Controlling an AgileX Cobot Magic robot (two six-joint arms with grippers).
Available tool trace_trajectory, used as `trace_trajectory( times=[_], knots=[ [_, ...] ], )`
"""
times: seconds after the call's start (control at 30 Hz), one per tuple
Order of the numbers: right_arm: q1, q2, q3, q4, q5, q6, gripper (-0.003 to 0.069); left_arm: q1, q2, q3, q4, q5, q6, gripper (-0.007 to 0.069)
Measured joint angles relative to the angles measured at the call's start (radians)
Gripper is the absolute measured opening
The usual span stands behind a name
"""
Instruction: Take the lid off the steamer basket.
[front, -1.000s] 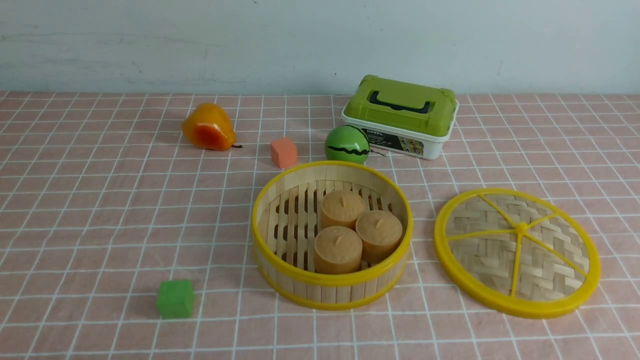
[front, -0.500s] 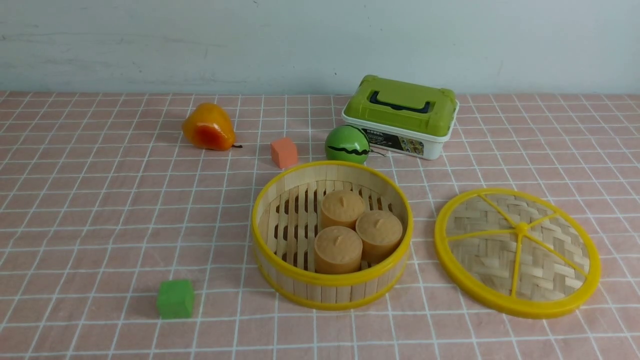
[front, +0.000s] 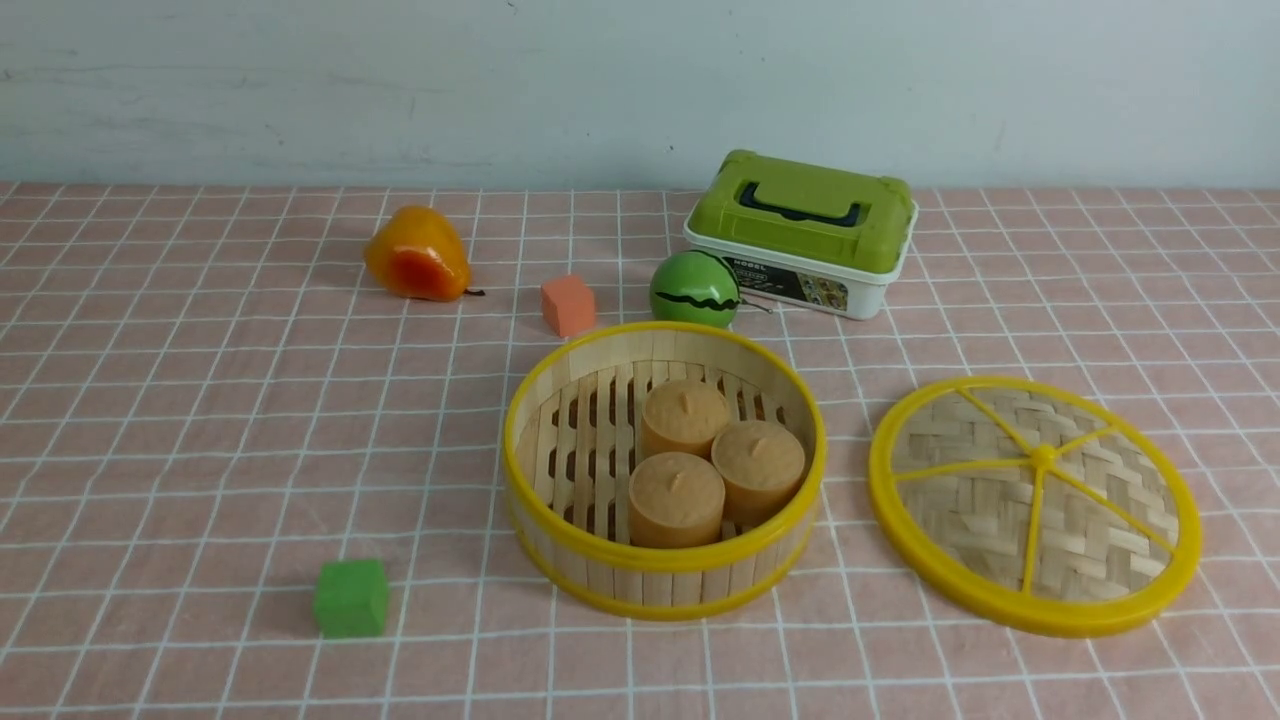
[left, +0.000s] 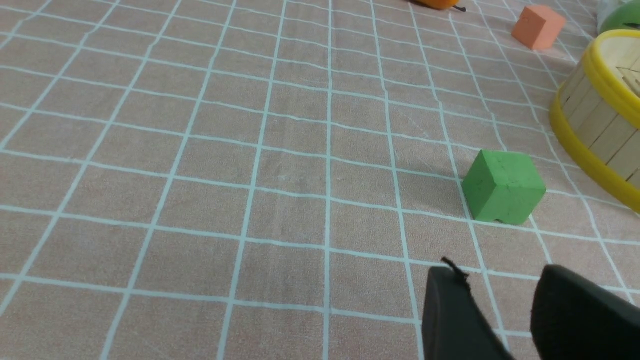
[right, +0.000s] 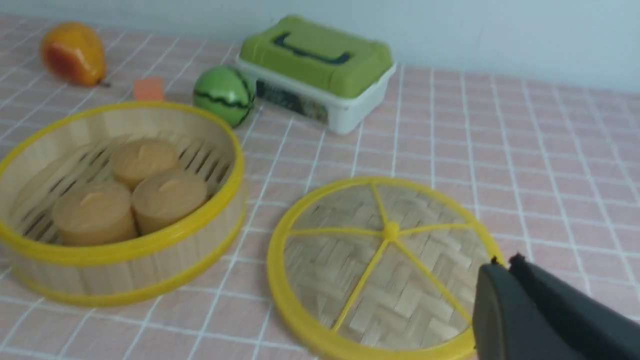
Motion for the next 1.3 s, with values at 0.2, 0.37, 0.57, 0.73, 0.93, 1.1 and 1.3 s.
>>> trace_trajectory(
  times=[0.2, 0.37, 0.57, 0.73, 0.93, 1.1, 1.3],
  knots=[
    [-0.025, -0.199, 0.264, -0.130, -0.222, 0.046, -0.0012, 0.000, 0.000, 0.000, 0.000, 0.000, 0.000, 0.0239],
    [-0.087, -0.312, 0.376, -0.142, -0.235, 0.148, -0.0012, 0.000, 0.000, 0.000, 0.000, 0.000, 0.000, 0.0239],
    [-0.131, -0.331, 0.382, -0.165, -0.110, 0.208, -0.0012, 0.000, 0.000, 0.000, 0.000, 0.000, 0.000, 0.0239],
    [-0.132, -0.331, 0.380, -0.165, 0.006, 0.212, -0.0012, 0.000, 0.000, 0.000, 0.000, -0.001, 0.000, 0.0239],
    [-0.132, -0.331, 0.376, -0.171, 0.032, 0.214, -0.0013, 0.000, 0.000, 0.000, 0.000, 0.000, 0.000, 0.0239],
    [-0.132, -0.331, 0.376, -0.165, 0.033, 0.214, -0.0014, 0.000, 0.000, 0.000, 0.000, 0.000, 0.000, 0.0239],
    [-0.132, -0.331, 0.376, -0.165, 0.034, 0.214, -0.0007, 0.000, 0.000, 0.000, 0.000, 0.000, 0.000, 0.0239]
  ],
)
